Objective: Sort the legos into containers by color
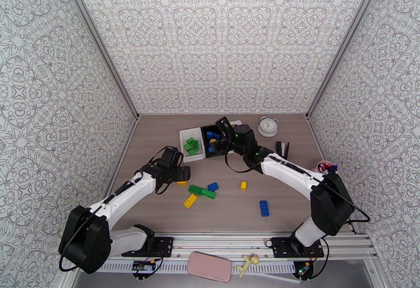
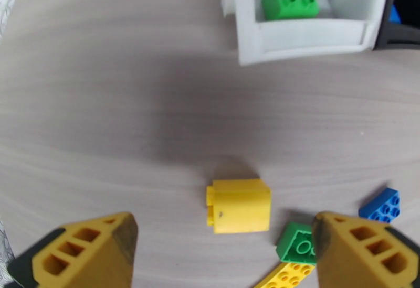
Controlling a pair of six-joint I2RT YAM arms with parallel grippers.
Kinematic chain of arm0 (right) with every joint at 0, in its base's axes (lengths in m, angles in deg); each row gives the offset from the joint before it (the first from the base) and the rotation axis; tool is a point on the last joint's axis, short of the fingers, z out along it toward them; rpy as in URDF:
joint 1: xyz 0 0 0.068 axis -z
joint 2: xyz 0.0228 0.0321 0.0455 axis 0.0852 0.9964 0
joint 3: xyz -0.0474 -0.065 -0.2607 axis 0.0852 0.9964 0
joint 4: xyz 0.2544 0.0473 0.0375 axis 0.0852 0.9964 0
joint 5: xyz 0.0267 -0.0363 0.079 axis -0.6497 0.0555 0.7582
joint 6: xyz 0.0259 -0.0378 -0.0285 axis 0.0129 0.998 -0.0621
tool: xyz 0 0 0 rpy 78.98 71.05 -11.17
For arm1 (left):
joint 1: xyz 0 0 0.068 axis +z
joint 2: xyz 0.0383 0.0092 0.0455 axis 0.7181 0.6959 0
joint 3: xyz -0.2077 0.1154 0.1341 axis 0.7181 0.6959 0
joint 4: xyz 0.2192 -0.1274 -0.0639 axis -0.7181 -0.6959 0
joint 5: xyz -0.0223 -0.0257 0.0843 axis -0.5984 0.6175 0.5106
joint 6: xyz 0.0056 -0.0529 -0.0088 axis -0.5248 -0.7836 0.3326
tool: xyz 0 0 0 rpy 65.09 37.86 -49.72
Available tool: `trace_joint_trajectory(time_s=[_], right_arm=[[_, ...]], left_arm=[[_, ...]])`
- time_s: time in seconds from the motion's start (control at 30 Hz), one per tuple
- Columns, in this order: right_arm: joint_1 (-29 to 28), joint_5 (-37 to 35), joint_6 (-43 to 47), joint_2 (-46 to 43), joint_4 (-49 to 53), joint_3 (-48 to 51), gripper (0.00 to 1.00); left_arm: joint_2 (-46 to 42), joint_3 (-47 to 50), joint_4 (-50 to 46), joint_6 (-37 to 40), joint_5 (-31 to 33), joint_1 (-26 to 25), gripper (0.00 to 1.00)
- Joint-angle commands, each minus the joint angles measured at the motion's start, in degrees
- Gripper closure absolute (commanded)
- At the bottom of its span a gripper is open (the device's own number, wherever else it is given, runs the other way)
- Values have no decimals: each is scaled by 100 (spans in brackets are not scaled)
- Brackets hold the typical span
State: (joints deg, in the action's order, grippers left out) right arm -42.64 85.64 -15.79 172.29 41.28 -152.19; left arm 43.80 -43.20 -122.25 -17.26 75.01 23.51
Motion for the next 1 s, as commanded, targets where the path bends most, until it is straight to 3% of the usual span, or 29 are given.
trace_joint_trajectory(time_s=[0.0, 0.17, 0.4, 0.97], right_arm=[[14, 467, 216, -210, 366, 150, 8], [14, 759, 281, -306, 583, 177, 8], [15, 554, 299, -435, 682, 303, 7], [14, 832, 408, -475, 768, 348, 6]], left_arm=[[266, -195, -143, -120, -362, 86, 11], [795, -334, -123, -137, -468, 85, 16], [1262, -396, -80, -342, -673, 51, 27], [1597, -523, -147, -435, -697, 42, 49]])
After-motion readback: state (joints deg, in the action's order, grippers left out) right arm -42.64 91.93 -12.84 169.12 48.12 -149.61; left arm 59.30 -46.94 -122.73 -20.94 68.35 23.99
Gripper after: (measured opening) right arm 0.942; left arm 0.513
